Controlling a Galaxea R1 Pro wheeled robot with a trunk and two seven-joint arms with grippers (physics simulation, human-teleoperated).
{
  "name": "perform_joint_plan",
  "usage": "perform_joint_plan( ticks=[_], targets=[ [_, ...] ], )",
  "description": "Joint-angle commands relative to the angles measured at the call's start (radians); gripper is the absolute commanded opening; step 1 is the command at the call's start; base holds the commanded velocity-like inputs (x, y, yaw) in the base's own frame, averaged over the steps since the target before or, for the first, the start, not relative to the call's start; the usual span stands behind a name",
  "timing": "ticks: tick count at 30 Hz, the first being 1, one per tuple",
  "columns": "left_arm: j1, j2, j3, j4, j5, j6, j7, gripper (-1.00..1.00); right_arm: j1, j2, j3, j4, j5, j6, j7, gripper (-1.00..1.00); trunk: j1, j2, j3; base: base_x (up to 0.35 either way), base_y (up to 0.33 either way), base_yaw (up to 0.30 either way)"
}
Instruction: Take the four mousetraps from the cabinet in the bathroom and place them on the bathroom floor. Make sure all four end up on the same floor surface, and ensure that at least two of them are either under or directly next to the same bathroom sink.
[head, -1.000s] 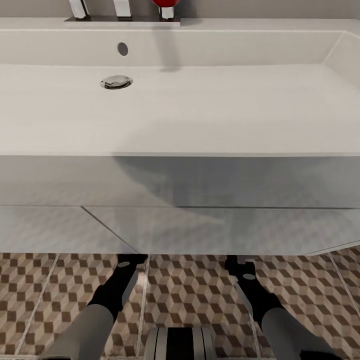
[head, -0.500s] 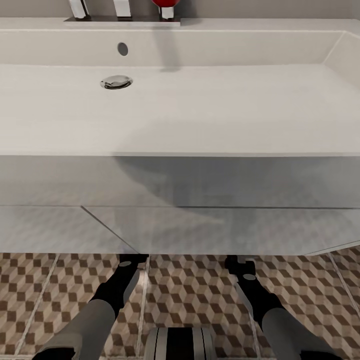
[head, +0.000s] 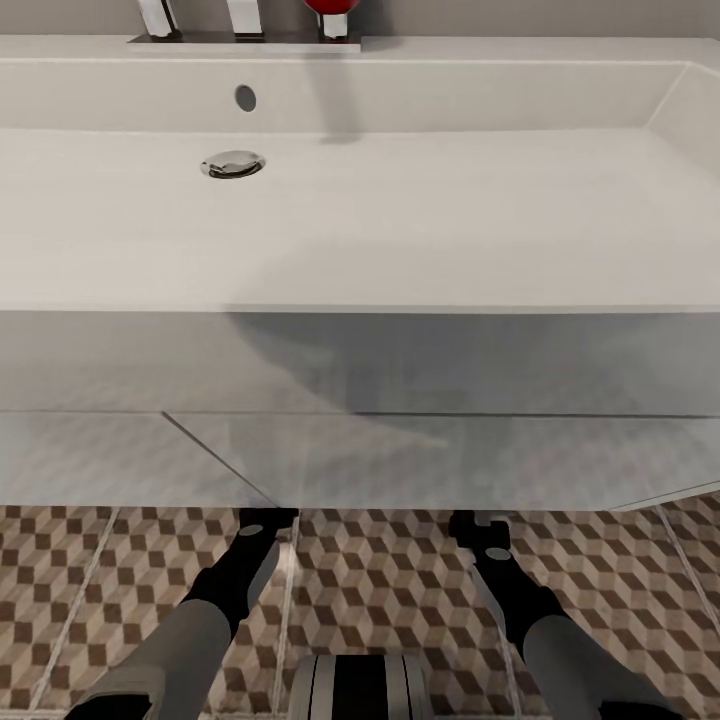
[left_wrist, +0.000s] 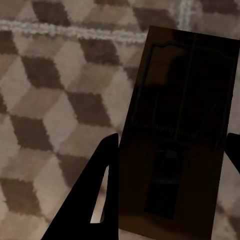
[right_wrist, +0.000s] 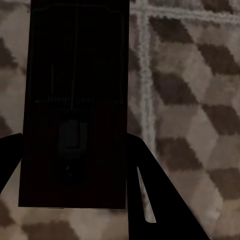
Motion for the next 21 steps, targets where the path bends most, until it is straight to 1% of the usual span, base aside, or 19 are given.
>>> perform_joint_plan(
  ticks=[1, 5, 9, 16, 21],
  targets=[
    [0.0, -0.001, 0.005, -0.003, -0.007, 0.006, 0.002, -1.0, 0.0, 0.001, -0.007, 0.0, 0.007, -0.003, 0.0, -1.0, 0.0, 0.0, -0.001, 0.0, 0.0, 0.0],
    [0.0, -0.001, 0.004, -0.004, -0.008, -0.011, 0.002, -1.0, -0.001, 0.001, -0.008, -0.001, 0.006, -0.011, 0.001, -1.0, 0.0, 0.0, -0.001, 0.0, 0.0, 0.0],
    [0.0, -0.002, 0.004, 0.003, -0.008, -0.058, 0.001, -1.0, -0.001, 0.0, -0.008, 0.0, 0.002, -0.032, 0.001, -1.0, 0.0, 0.0, -0.001, 0.0, 0.0, 0.0],
    [0.0, -0.003, 0.004, 0.008, -0.008, -0.073, 0.0, -1.0, 0.0, -0.002, -0.011, 0.013, -0.004, -0.046, 0.001, -1.0, 0.0, 0.0, -0.001, 0.0, 0.0, 0.0],
    [0.0, -0.001, 0.002, 0.016, -0.01, -0.075, 0.0, -1.0, -0.01, -0.001, -0.011, 0.069, -0.007, -0.065, 0.003, -1.0, 0.0, 0.0, -0.001, 0.0, 0.0, 0.0]
  ],
)
